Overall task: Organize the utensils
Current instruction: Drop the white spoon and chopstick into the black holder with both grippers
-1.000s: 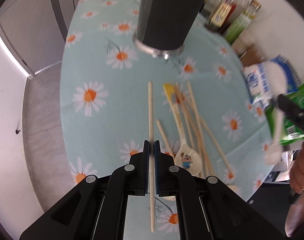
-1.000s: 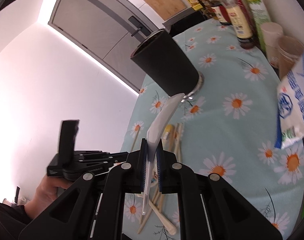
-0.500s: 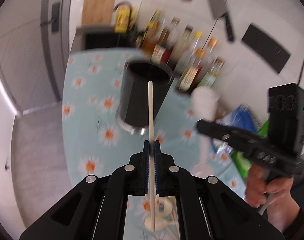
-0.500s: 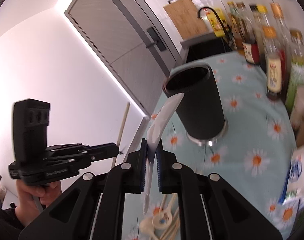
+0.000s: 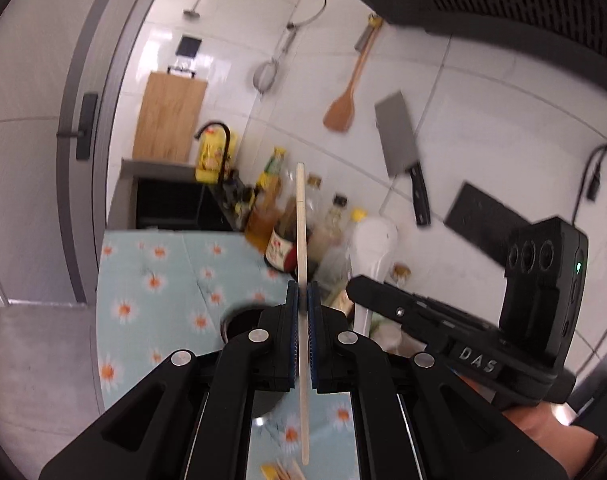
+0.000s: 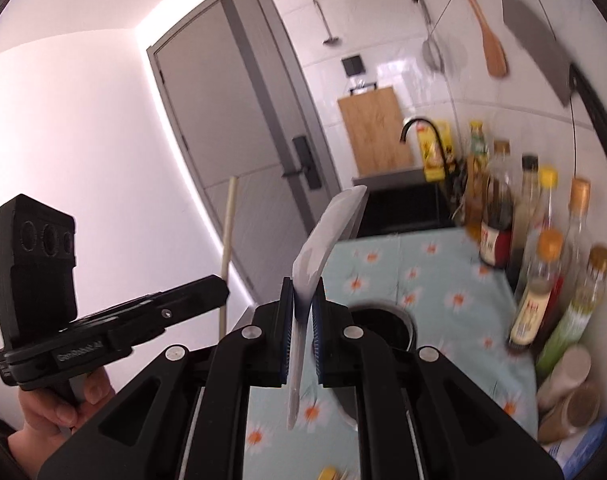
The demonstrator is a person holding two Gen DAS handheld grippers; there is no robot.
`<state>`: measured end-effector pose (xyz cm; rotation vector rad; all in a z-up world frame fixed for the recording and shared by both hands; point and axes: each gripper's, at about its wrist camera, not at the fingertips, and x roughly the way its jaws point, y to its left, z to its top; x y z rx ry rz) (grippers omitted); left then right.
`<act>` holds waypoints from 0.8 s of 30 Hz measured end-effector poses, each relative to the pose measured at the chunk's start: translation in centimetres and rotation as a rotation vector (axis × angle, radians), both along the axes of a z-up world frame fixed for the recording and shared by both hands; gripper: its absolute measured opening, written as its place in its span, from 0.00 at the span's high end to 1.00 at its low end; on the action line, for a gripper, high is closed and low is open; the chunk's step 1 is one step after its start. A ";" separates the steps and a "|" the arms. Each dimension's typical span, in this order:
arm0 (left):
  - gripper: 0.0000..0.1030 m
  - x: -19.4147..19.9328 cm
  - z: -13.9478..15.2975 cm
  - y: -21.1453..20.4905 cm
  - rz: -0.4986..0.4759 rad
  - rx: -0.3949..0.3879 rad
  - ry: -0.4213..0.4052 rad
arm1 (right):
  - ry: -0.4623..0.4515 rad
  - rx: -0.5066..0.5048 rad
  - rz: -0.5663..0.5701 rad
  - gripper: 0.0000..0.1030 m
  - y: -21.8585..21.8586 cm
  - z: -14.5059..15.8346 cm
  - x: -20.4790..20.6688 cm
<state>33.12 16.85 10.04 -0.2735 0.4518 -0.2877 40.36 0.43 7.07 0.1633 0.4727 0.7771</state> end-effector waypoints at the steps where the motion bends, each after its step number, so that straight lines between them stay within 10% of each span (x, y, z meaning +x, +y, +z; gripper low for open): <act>1: 0.97 0.4 0.3 0.2 0.010 -0.001 -0.009 | -0.002 0.004 -0.009 0.90 0.0 0.1 0.5; 11: 0.97 4.9 1.1 0.2 0.007 -0.019 -0.119 | 0.000 0.007 -0.071 0.90 0.7 -0.8 5.3; 24: 0.97 8.4 -5.3 -0.4 0.005 -0.007 -0.105 | 0.081 -0.030 -0.092 0.90 2.0 -6.6 8.1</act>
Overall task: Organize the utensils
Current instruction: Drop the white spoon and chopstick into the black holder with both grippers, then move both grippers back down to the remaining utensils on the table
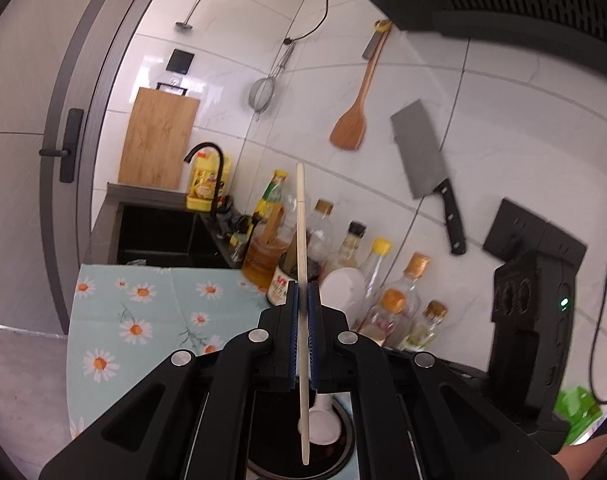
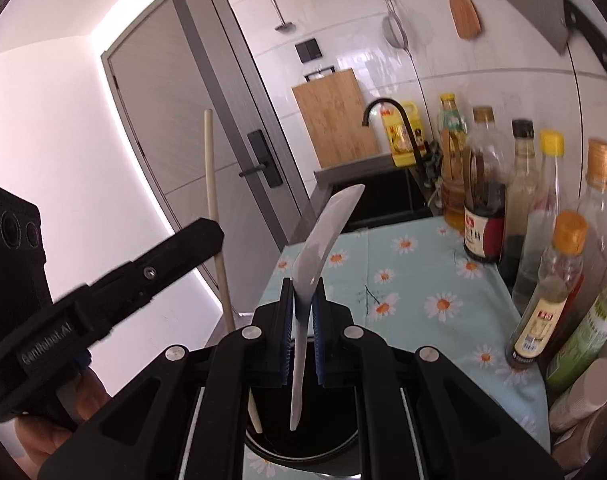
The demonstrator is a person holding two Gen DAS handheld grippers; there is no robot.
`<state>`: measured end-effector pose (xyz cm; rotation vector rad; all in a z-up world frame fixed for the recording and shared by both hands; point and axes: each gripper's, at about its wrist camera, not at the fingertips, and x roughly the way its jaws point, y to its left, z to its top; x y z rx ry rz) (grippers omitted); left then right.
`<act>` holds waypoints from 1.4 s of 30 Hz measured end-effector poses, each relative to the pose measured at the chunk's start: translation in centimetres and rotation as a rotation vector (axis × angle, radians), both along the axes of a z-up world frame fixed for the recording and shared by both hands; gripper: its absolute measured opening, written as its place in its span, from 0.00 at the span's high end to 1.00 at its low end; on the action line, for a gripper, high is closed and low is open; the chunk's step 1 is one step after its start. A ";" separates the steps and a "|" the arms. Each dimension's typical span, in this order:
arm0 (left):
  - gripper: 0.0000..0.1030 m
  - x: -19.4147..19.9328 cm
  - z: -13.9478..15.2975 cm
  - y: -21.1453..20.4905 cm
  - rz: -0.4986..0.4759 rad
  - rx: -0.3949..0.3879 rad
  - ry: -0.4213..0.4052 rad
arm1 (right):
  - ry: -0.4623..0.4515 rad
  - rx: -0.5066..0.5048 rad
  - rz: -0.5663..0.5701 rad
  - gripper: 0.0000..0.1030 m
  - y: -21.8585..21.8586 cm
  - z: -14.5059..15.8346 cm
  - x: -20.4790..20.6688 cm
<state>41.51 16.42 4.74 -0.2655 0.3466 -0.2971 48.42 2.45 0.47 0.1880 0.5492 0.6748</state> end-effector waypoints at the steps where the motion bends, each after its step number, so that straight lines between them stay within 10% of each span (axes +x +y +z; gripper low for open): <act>1: 0.97 0.1 -0.6 -0.1 0.000 0.007 0.006 | 0.002 -0.002 -0.003 0.90 0.0 -0.2 0.0; 14: 0.95 -0.5 -3.0 0.1 0.012 -0.009 0.077 | 0.041 -0.015 0.006 0.72 -0.3 -1.4 -0.9; 20: 0.80 -2.1 -2.0 0.5 0.021 -0.016 0.065 | 0.049 -0.007 -0.007 0.72 -1.2 -0.8 -2.1; 42: 0.79 -12.3 1.0 -2.9 0.023 0.099 0.070 | -0.027 0.012 0.082 0.72 -5.6 3.0 -12.5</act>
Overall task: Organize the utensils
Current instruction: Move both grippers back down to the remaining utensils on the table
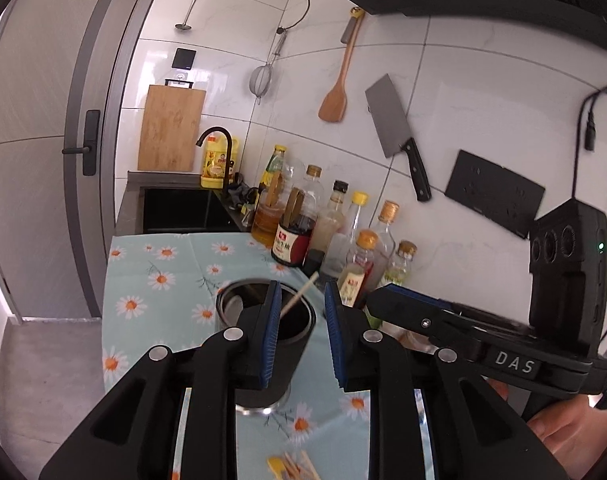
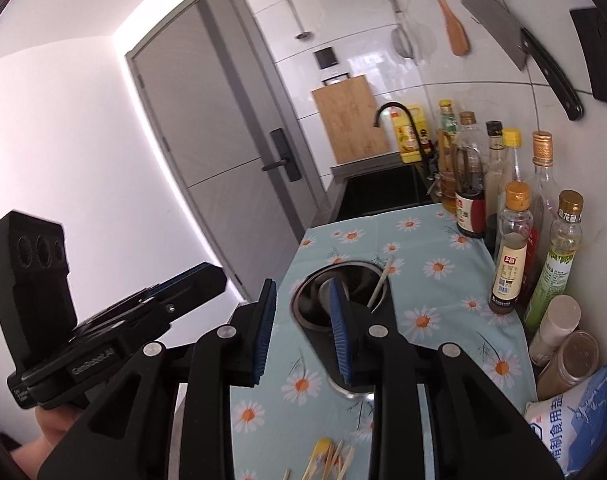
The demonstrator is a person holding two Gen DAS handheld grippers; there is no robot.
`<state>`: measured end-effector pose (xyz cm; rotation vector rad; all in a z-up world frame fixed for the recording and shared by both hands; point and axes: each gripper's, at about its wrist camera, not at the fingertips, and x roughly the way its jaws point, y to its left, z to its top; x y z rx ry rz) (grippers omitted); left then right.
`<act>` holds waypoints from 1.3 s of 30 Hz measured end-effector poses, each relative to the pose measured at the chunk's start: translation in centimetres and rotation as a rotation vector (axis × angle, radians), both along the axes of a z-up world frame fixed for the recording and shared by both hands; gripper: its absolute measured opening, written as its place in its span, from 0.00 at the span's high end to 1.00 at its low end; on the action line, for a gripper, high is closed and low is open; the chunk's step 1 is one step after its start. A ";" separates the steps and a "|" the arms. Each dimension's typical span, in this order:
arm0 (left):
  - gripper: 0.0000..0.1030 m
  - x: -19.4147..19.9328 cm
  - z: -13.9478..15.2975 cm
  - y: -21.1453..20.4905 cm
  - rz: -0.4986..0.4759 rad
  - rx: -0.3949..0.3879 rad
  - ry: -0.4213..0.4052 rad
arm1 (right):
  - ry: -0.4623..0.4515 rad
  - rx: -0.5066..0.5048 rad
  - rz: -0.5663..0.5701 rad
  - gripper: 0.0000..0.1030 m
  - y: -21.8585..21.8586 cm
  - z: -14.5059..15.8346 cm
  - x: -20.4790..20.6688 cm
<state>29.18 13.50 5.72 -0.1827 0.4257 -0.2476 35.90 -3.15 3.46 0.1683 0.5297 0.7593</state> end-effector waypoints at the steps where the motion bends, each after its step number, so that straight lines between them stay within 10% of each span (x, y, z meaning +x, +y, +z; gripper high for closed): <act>1: 0.79 -0.7 0.0 -0.3 0.002 0.009 0.006 | 0.002 0.000 0.010 0.72 0.0 -0.1 -0.4; 39: 0.73 -10.7 -14.8 -0.3 0.045 -0.121 0.466 | 0.500 -0.390 0.204 0.65 3.6 -16.4 -4.3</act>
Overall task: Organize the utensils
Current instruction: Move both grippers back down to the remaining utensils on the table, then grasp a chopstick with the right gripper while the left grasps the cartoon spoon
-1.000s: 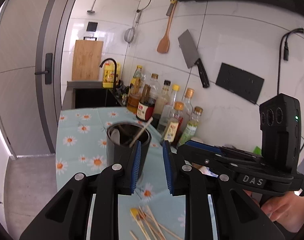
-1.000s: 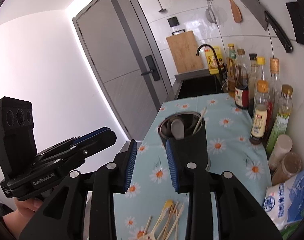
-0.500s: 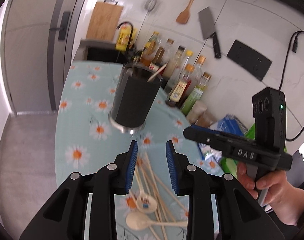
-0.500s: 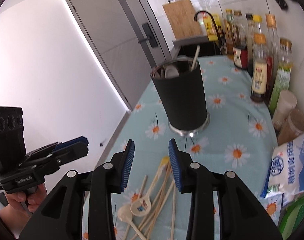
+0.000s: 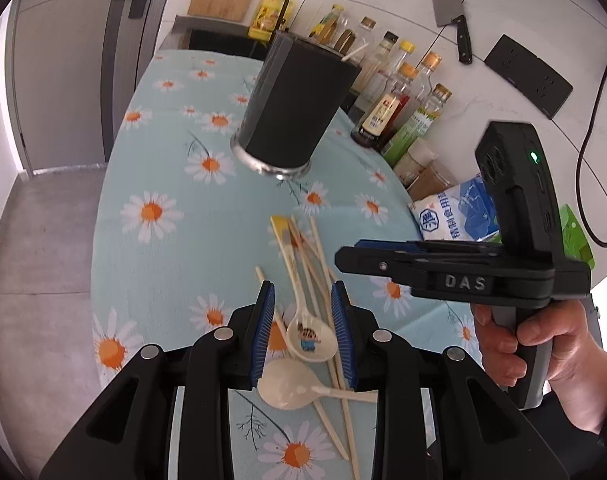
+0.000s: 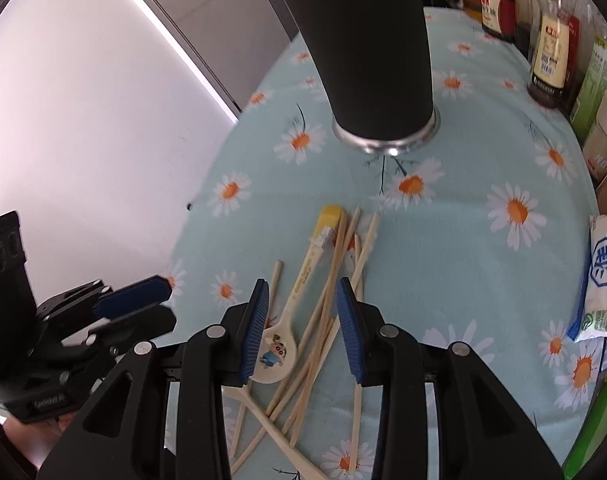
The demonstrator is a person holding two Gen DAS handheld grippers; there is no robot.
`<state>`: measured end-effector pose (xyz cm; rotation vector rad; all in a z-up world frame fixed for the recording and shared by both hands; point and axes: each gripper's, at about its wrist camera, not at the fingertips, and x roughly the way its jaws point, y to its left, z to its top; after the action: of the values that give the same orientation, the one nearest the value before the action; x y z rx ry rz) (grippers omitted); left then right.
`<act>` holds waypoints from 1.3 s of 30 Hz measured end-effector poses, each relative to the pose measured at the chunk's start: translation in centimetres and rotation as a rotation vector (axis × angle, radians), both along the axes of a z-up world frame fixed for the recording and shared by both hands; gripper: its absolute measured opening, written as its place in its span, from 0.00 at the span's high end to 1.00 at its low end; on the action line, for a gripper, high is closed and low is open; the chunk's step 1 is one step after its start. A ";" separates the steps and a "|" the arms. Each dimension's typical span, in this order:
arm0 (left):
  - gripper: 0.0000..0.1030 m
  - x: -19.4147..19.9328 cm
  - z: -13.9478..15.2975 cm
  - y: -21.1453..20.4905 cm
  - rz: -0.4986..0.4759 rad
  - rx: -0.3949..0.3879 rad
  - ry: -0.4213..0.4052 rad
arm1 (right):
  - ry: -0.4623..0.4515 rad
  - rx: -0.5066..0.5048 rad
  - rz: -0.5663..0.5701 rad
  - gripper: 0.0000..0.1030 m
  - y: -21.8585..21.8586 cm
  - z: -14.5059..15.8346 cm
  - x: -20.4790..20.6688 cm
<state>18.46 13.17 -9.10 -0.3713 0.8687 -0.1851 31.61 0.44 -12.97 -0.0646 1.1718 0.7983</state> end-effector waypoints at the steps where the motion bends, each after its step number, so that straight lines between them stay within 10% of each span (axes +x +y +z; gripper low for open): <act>1: 0.73 -0.1 -0.4 0.1 -0.004 -0.009 0.006 | 0.004 -0.010 0.002 0.65 0.3 -0.1 0.1; 22: 0.73 0.2 -2.9 2.6 -0.009 -0.077 0.052 | 0.087 -0.228 -0.007 0.90 3.3 -4.4 2.9; 39: 0.73 2.5 -2.9 2.0 -0.056 -0.079 0.064 | 0.153 -0.112 -0.074 0.94 0.3 -1.7 3.7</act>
<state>21.00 15.18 -12.01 -0.4287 0.9377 -0.2611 35.33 0.77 -14.64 -0.0533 1.3557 0.6812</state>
